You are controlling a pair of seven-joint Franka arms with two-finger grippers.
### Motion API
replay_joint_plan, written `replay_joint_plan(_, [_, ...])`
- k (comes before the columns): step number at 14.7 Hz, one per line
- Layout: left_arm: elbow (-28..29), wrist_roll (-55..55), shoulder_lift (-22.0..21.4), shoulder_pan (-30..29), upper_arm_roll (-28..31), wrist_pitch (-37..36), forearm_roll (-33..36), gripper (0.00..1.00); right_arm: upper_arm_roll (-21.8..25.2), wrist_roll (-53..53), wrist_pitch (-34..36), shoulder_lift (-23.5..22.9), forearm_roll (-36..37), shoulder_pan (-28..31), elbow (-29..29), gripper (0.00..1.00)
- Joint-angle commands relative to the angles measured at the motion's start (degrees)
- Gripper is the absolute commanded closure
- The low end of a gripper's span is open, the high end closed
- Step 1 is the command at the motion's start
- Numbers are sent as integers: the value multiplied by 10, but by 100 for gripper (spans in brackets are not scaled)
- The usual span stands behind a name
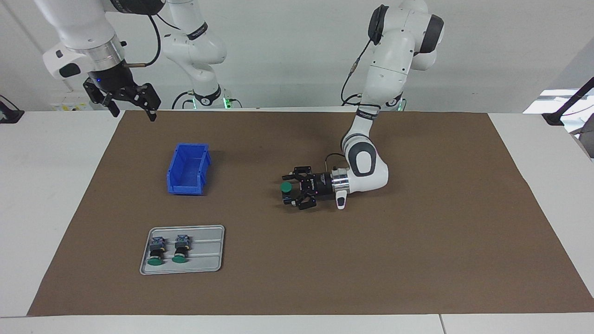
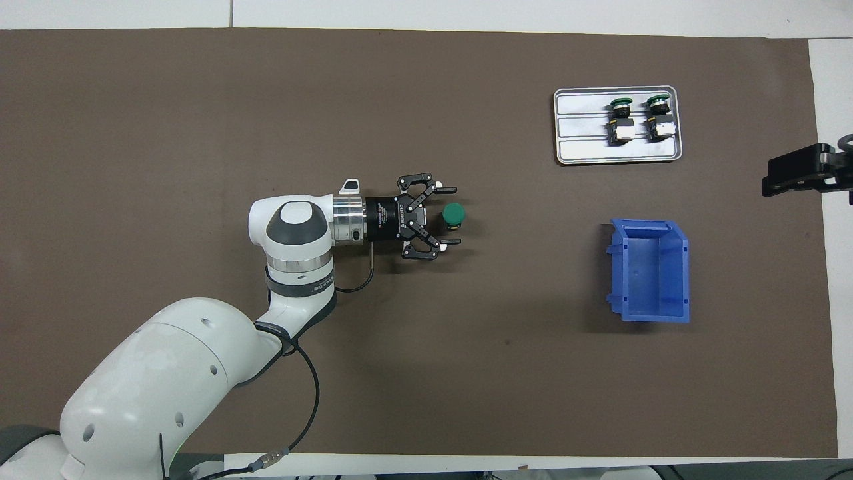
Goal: Place and press button with both arms
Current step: 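Set the green button down and open the left gripper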
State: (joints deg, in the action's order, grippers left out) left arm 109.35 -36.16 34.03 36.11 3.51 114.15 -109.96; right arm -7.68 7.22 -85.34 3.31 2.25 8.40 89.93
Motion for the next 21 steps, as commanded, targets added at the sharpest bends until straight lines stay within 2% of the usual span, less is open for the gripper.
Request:
replay_joint_plan(1, [2, 3, -5, 2, 5, 17, 25, 0, -2, -16, 0, 13, 3, 5, 15, 1])
replay_joint_plan(8, [45, 0, -55, -11, 6, 10, 71, 0, -2, -16, 0, 13, 3, 5, 15, 1])
replay_joint_plan(14, [46, -3, -113, -67, 7, 0, 220, 0, -2, -16, 0, 13, 3, 5, 15, 1])
replay_joint_plan(16, [20, -16, -123, -84, 9, -19, 294, 0, -2, -16, 0, 13, 3, 5, 15, 1])
replay_joint_plan(21, [-104, -111, -130, -87, 10, -56, 503, 0, -2, -16, 0, 13, 3, 5, 15, 1])
